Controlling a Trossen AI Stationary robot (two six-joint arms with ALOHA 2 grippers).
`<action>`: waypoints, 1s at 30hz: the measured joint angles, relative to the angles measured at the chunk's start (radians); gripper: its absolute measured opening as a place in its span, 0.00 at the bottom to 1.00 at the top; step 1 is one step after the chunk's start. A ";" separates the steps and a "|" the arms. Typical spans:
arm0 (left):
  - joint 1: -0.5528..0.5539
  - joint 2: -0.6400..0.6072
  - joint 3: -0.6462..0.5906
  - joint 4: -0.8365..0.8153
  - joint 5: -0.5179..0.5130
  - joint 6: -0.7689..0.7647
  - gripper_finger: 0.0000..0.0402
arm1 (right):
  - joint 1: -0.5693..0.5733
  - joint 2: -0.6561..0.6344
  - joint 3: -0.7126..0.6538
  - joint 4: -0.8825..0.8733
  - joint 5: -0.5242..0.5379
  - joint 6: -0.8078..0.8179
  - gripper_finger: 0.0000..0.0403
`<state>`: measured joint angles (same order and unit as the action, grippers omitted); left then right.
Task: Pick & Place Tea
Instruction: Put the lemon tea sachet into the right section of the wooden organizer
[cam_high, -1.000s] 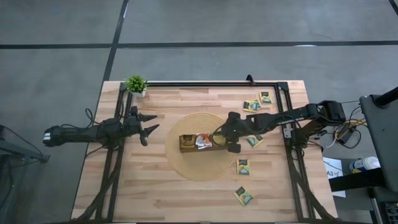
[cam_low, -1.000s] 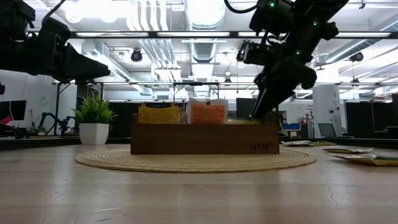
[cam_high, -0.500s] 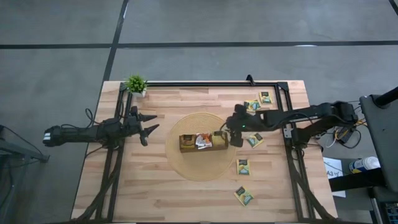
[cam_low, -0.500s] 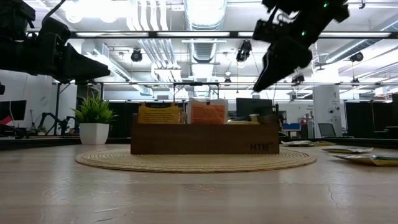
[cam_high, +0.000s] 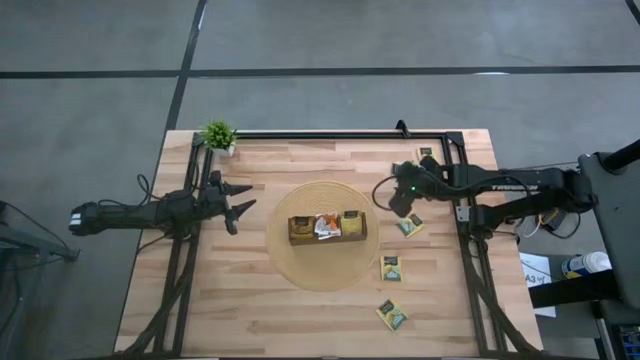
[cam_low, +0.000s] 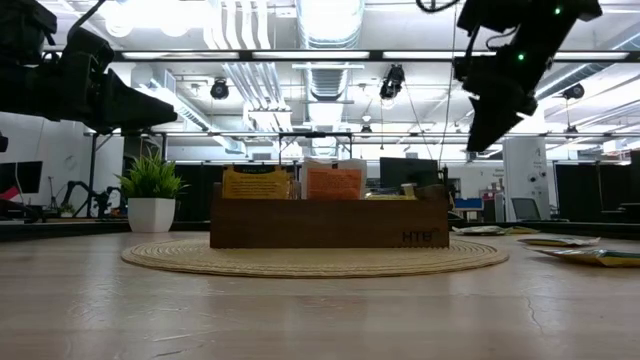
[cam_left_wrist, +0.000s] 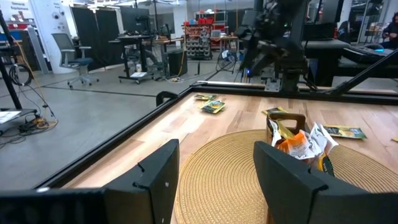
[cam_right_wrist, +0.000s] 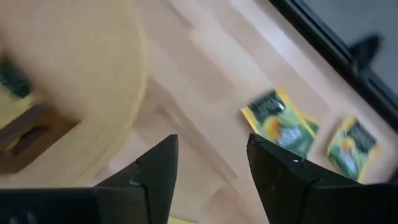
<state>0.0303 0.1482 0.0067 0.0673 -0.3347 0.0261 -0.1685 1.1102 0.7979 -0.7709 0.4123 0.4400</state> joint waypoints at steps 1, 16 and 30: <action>0.000 0.000 0.000 0.000 0.000 0.000 0.50 | -0.015 -0.003 -0.009 0.000 0.012 0.037 0.47; -0.001 0.000 0.000 0.000 0.000 0.000 0.50 | -0.383 0.015 -0.228 0.143 -0.142 0.299 0.47; 0.000 0.000 0.000 0.000 0.000 0.000 0.50 | -0.532 0.016 -0.327 0.365 -0.288 0.263 0.47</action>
<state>0.0299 0.1485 0.0067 0.0673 -0.3344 0.0265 -0.7006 1.1259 0.4706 -0.4054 0.1244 0.7031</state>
